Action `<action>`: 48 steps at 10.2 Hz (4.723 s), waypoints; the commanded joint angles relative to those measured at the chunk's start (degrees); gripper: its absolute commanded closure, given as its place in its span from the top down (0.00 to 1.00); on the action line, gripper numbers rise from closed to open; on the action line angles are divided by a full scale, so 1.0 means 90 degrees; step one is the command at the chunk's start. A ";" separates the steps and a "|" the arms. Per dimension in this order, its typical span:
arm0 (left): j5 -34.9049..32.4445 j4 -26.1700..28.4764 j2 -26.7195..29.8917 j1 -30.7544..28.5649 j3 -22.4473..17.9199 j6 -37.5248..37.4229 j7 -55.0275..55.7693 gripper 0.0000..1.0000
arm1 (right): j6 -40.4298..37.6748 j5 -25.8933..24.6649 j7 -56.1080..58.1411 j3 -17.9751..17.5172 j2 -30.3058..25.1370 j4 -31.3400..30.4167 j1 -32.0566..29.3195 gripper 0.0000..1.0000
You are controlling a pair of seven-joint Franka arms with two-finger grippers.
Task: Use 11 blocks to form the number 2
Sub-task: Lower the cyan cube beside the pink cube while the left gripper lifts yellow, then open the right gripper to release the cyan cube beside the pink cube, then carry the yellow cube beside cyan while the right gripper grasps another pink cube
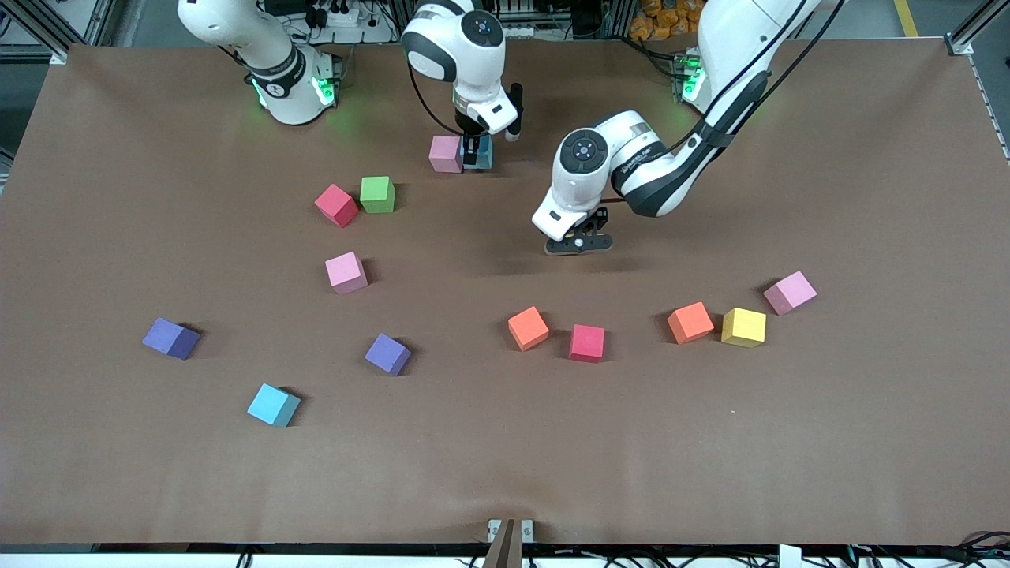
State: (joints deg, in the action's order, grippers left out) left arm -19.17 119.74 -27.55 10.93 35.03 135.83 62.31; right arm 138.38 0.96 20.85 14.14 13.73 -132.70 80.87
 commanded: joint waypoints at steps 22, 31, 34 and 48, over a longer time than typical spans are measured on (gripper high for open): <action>-0.0106 0.0163 0.0307 -0.0062 0.0112 -0.0307 0.0664 0.00 | 0.0367 -0.0703 -0.0988 0.0040 0.0437 -0.0109 0.0282 0.62; -0.0106 0.0163 0.0345 -0.0062 0.0122 -0.0482 0.0694 0.00 | 0.0211 -0.0703 -0.0988 0.0040 0.0194 -0.0138 0.0272 1.00; -0.0077 0.0163 0.0520 -0.0081 0.0267 -0.0823 0.0694 0.00 | 0.0085 -0.0703 -0.0988 0.0040 -0.0021 -0.0148 0.0253 1.00; 0.1271 0.0514 0.1010 0.0426 0.1362 -0.1277 0.4186 0.00 | -0.3325 -0.0898 -0.1057 0.0089 -0.2855 0.0923 -0.3120 1.00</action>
State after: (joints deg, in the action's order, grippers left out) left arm -8.86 123.74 -18.50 14.59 47.19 121.67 95.18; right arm 109.31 -6.59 12.15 15.48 -14.62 -128.97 59.22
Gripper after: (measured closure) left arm 0.401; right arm 0.000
